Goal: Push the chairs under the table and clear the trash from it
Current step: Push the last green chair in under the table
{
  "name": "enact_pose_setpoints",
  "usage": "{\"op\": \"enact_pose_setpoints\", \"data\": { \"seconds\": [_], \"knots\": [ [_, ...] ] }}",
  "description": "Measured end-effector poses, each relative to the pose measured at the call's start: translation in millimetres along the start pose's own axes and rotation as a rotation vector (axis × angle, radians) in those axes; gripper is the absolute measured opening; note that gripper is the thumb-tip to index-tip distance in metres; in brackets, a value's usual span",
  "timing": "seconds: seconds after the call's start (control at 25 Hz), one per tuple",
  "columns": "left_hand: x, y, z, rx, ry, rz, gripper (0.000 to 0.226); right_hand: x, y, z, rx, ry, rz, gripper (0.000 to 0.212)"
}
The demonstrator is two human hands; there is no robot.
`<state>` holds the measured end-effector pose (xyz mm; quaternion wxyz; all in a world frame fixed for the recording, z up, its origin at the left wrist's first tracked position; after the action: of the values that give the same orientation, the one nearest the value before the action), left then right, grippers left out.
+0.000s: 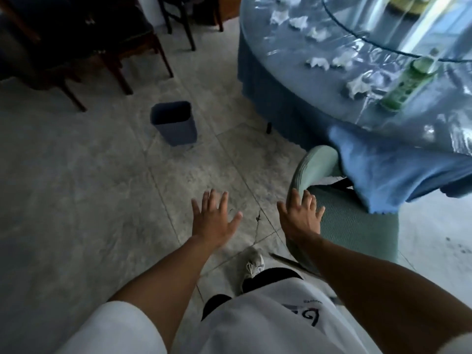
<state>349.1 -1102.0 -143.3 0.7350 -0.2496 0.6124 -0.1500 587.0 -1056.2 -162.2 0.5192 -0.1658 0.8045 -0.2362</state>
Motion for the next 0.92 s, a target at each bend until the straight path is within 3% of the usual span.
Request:
{"op": "enact_pose_setpoints", "data": {
  "seconds": [0.4,0.92],
  "knots": [
    [-106.3,164.6,93.0,0.343,0.248,-0.046,0.083,-61.7,87.2,2.9,0.291,0.226,0.116,0.07],
    [-138.8,321.0,259.2,1.115,0.783,-0.227,0.085,-45.8,143.9,-16.4,1.006,0.779,0.293,0.07]
  ]
}}
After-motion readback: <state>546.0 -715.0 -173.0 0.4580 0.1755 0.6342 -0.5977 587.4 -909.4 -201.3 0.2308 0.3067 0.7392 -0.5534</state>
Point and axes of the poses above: each hand's wrist, its own y-axis towards the middle knuckle, its own x-axis out of the palm, z = x × y, the point moved 2 cm from there along y, towards the middle knuckle, and after that the axes turned 10 degrees about -z, right-handed, at the moved point
